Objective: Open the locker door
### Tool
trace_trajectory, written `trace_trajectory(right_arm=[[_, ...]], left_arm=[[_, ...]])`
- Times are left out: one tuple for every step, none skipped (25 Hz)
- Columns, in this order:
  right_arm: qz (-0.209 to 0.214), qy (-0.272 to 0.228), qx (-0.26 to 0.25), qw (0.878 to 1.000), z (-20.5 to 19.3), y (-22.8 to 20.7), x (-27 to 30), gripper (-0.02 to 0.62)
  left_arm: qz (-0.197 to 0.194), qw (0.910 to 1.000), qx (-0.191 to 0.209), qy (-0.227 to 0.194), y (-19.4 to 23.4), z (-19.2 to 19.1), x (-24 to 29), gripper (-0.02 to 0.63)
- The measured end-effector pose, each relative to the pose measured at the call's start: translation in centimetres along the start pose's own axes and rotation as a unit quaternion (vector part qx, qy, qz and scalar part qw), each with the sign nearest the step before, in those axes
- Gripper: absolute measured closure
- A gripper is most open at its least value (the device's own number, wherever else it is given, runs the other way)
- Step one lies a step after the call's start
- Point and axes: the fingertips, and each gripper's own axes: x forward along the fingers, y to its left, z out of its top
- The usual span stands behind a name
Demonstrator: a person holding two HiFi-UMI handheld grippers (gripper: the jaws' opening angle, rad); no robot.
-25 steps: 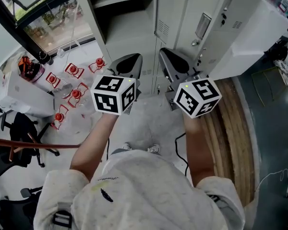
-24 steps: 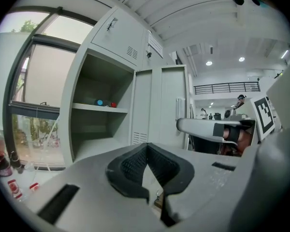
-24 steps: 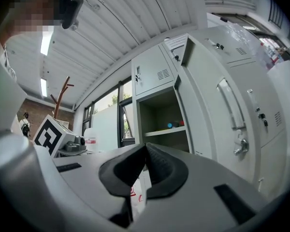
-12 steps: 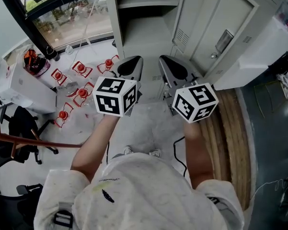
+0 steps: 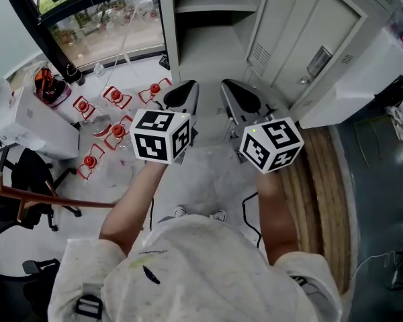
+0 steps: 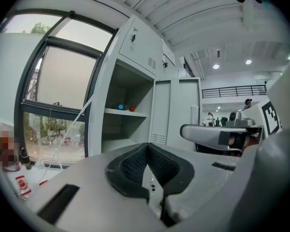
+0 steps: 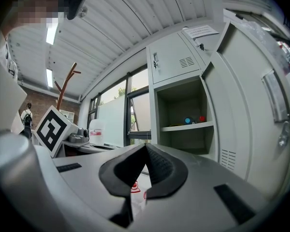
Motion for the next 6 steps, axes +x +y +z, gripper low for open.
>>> trace_trajectory(right_arm=[[0.0,-0.001,-0.001,1.0,0.04,0.15,-0.01,0.592],[0.001,-0.003,-0.002,1.0,0.0,0.29,0.0,0.592],[0.001,-0.004,-0.002,1.0,-0.09,0.42,0.01,0.592],[0.001,-0.005,-0.002,1.0,-0.2,0.53,0.05,0.592],[0.001,-0.006,-0.002,1.0,-0.3,0.63,0.09,0.592],[0.001,-0.006,-0.003,1.0,-0.4,0.73,0.14,0.592]], left_arm=[[0.0,1.0,0.0,0.0,0.04,-0.02,-0.12,0.6],[0.0,1.0,0.0,0.0,0.1,-0.11,-0.23,0.6],[-0.001,1.0,0.0,-0.001,0.17,-0.23,-0.32,0.6],[-0.001,1.0,0.0,-0.001,0.26,-0.35,-0.4,0.6],[-0.002,1.0,0.0,-0.001,0.35,-0.45,-0.47,0.6],[-0.003,1.0,0.0,-0.001,0.44,-0.55,-0.54,0.6]])
